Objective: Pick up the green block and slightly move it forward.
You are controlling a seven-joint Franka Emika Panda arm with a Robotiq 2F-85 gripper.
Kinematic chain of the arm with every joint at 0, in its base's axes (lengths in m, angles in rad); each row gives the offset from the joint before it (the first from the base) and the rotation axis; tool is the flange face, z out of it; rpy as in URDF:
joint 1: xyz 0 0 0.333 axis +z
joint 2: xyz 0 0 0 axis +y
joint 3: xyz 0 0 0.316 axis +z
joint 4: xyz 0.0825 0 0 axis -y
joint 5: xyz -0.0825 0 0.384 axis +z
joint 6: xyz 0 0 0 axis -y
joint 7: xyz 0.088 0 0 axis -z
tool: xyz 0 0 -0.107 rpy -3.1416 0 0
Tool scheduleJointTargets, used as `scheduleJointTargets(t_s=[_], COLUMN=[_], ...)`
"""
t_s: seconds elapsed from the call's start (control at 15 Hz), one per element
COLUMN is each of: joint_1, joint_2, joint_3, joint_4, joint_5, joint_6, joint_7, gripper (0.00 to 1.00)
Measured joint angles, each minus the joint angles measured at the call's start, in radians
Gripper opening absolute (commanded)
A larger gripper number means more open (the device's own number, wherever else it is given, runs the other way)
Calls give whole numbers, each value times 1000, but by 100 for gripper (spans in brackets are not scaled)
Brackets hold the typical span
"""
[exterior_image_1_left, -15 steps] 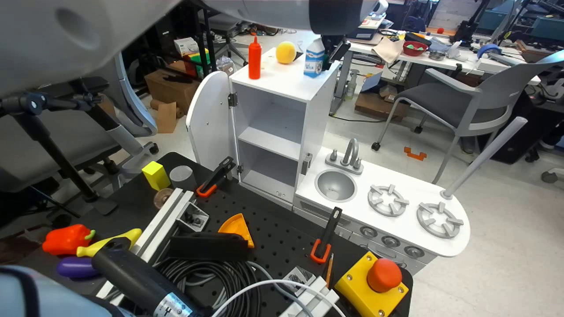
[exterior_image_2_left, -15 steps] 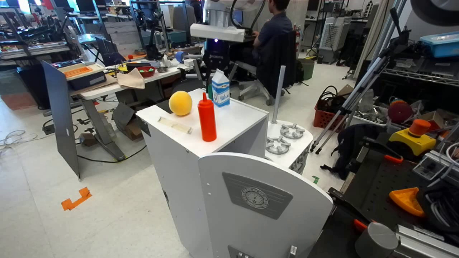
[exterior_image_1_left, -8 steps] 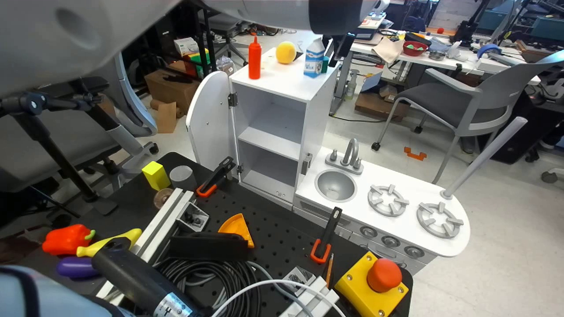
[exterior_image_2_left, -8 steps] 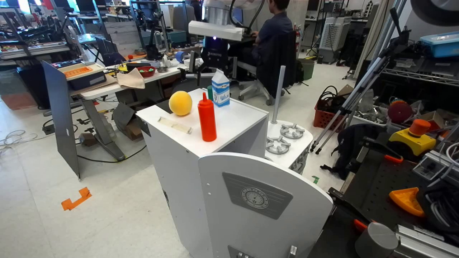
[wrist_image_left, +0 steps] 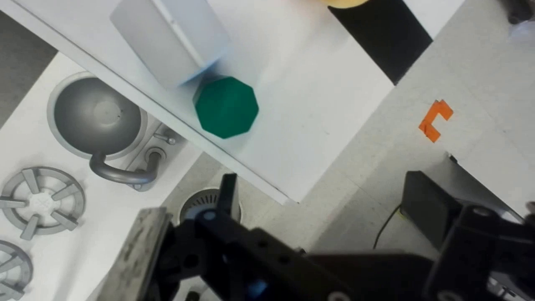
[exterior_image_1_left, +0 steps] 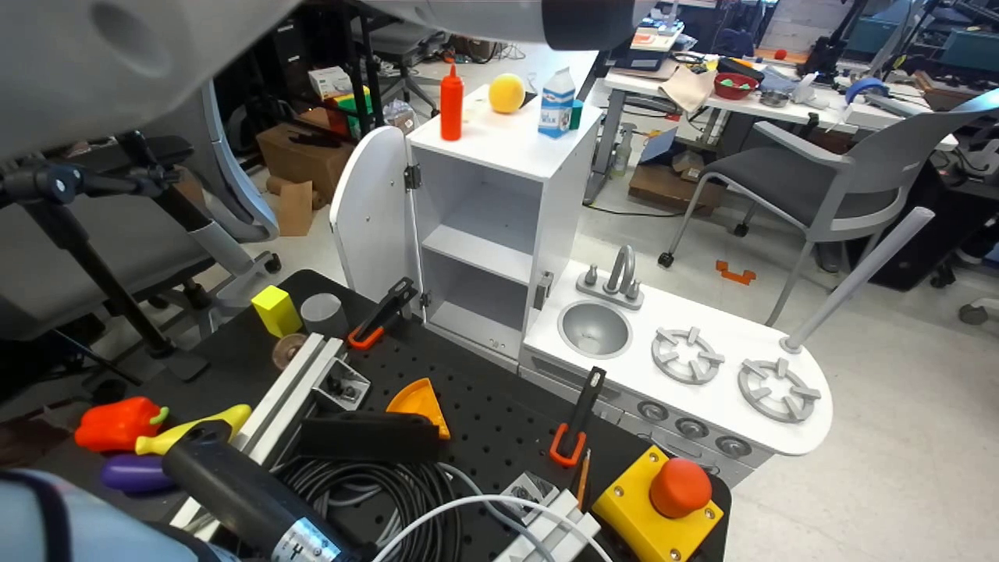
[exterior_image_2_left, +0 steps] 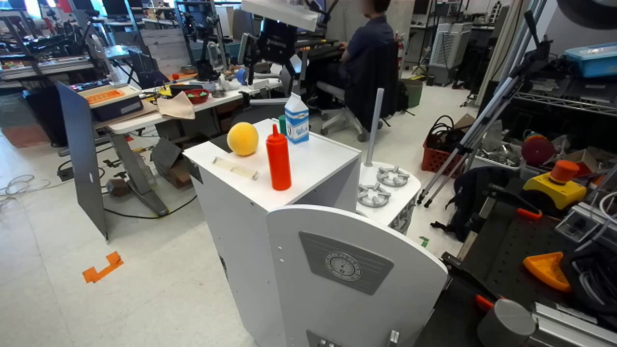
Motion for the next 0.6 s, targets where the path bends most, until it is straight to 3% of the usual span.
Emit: scheduleJointTargets(t_s=[0.6], joint_1=[5], joint_2=[-30], joint_3=[3], joint_4=[-20], joint_5=[-11], joint_6=[3], joint_7=[-2], gripper=[100])
